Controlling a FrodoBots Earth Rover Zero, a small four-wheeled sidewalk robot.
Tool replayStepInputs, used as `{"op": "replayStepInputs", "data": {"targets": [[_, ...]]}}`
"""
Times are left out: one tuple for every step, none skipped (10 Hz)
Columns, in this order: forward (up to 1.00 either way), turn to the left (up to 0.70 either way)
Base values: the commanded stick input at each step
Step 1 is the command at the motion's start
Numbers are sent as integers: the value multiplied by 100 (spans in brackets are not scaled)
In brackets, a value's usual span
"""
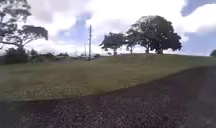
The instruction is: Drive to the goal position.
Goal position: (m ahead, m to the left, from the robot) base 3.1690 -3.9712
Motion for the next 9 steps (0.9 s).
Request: {"op": "replayStepInputs", "data": {"targets": [[0,-50],[0,-50],[0,-50],[0,-50],[0,-50],[0,-50],[0,-50],[0,-50],[0,-50]]}}
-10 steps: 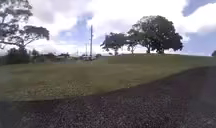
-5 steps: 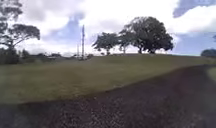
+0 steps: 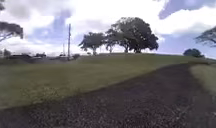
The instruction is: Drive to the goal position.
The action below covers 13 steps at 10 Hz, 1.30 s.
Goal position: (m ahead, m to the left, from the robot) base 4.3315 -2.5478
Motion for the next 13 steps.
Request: {"op": "replayStepInputs", "data": {"targets": [[0,-50],[0,-50],[0,-50],[0,-50],[0,-50],[0,-50],[0,-50],[0,-50],[0,-50],[0,-31],[18,0],[50,0],[50,0]]}}
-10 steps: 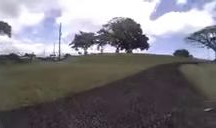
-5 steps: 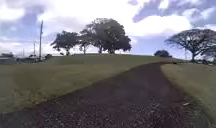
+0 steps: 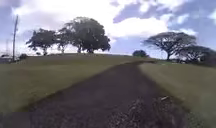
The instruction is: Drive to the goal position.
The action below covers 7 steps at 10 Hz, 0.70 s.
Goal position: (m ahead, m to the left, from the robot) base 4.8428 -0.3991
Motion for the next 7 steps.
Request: {"op": "replayStepInputs", "data": {"targets": [[50,0],[50,0],[50,0],[50,0],[50,0],[50,0],[50,0]]}}
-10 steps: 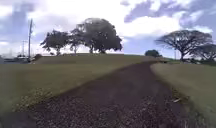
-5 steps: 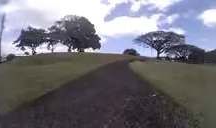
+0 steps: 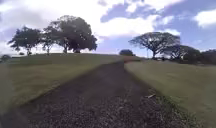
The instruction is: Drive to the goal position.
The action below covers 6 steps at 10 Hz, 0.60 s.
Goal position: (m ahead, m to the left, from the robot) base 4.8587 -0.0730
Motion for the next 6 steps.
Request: {"op": "replayStepInputs", "data": {"targets": [[50,0],[50,0],[50,0],[50,0],[50,0],[50,0]]}}
